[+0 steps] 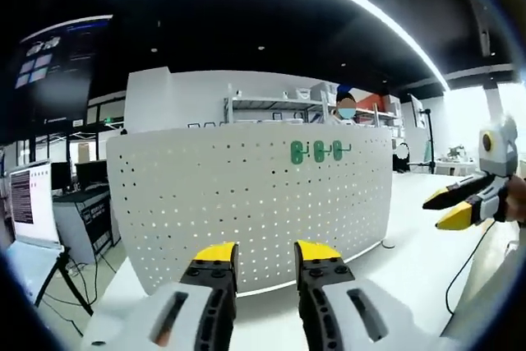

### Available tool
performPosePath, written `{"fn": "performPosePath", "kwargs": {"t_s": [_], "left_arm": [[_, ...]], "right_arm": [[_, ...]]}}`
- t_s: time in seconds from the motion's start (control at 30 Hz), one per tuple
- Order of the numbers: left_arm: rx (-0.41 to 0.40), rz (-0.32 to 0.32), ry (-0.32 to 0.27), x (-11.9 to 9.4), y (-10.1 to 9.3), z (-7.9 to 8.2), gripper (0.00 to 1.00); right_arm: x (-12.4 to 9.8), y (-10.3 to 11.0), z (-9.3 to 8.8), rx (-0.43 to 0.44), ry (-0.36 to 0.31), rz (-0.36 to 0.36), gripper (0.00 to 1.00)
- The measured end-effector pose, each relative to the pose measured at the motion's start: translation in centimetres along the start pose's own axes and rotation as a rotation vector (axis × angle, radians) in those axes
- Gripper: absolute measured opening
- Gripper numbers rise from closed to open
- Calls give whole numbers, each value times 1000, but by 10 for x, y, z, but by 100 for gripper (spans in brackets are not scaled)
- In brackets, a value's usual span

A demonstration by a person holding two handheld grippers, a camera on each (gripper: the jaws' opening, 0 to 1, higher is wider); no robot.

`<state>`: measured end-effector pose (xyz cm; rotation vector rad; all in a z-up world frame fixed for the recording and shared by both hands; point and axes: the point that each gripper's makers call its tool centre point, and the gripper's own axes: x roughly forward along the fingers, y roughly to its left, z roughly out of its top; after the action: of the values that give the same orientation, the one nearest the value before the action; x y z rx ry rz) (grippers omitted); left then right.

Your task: Insert the hook assembly into the mounting plate slot until the hook locks in place.

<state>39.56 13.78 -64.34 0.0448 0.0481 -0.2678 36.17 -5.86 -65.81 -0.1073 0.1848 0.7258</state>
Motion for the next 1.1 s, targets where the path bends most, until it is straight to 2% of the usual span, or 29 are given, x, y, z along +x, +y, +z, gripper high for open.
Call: {"fn": "performPosePath", "kwargs": {"t_s": [0.4,0.7,0.8,1.1], "left_arm": [[-14,-36,45,-24,-19,-30,28],[-28,-33,57,-29,-18,-39,28],[-32,-35,65,-30,-18,-44,28],[-45,-42,88,-32,-21,-55,28]], "right_arm": [[15,4,-5,-20,26,26,35],[29,3,-11,-36,47,45,35],[35,3,-15,-44,58,54,34],[60,6,-48,-40,134,87,34]]}}
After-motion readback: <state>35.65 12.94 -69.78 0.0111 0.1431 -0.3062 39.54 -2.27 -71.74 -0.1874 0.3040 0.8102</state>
